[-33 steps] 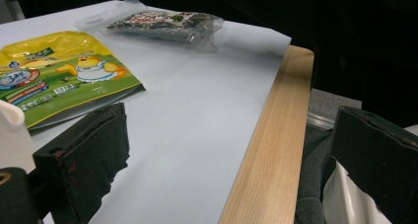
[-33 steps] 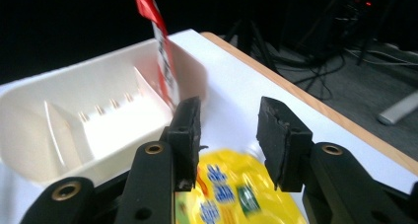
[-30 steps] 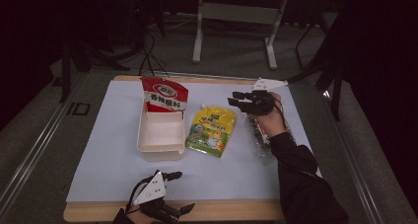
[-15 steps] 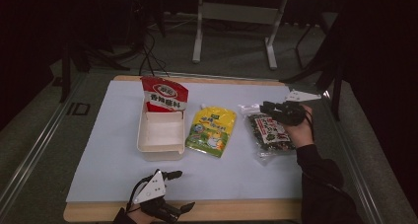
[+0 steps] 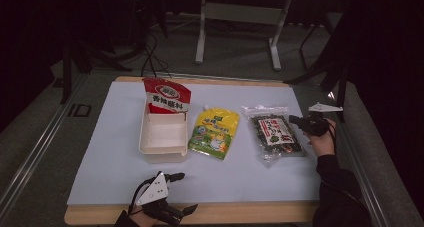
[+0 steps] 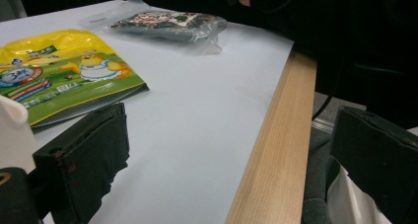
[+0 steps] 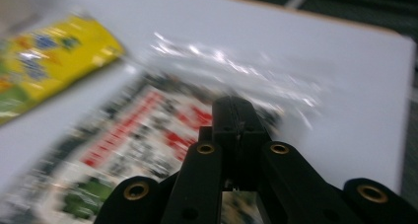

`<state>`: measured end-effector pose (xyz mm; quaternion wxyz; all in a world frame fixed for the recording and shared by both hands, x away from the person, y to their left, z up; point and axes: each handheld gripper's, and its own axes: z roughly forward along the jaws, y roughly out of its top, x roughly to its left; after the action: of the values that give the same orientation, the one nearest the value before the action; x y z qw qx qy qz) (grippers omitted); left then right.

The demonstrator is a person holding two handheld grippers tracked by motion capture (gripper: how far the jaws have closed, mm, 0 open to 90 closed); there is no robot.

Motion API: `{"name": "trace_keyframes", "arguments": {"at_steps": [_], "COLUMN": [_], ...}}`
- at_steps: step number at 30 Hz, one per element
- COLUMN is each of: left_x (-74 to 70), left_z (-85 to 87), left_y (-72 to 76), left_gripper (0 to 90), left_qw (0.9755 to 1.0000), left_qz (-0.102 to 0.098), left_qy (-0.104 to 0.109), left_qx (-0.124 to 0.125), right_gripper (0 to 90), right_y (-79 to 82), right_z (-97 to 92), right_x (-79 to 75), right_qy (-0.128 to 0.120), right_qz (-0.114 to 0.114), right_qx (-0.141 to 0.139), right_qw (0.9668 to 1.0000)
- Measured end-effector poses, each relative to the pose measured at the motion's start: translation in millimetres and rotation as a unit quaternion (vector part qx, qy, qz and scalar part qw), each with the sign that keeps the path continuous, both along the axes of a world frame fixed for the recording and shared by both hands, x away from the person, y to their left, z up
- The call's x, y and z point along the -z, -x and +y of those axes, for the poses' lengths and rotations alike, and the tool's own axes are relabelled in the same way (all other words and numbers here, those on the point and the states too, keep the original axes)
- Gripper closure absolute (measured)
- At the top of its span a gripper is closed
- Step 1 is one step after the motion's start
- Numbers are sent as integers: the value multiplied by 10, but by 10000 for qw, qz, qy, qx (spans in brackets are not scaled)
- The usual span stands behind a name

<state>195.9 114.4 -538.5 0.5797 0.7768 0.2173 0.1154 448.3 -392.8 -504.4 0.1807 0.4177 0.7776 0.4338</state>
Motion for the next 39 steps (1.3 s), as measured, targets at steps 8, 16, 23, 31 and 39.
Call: {"name": "trace_keyframes", "arguments": {"at_steps": [8, 16, 23, 31, 39], "left_x": [3, 3, 0, -4, -17], "left_z": [10, 5, 0, 2, 1], "left_y": [-4, -4, -3, -4, 3], "left_gripper": [30, 30, 30, 30, 30], "left_qw": [10000, 10000, 10000, 10000, 10000], "left_qz": [9, 7, 2, -11, -39], "left_qy": [-9, -16, -4, -15, -24], "left_qx": [-7, 15, 16, 19, 31], "right_gripper": [898, 898, 898, 899, 899], "right_y": [-139, -129, -52, -72, 100], "right_z": [-232, -211, -211, -197, -10], "right_x": [254, 362, 355, 438, 434], "right_qy": [167, 154, 177, 173, 251], "right_qz": [299, 492, 452, 613, 678], "right_qx": [573, 663, 755, 848, 563], "right_qw": [9978, 9965, 9960, 9944, 9958]}}
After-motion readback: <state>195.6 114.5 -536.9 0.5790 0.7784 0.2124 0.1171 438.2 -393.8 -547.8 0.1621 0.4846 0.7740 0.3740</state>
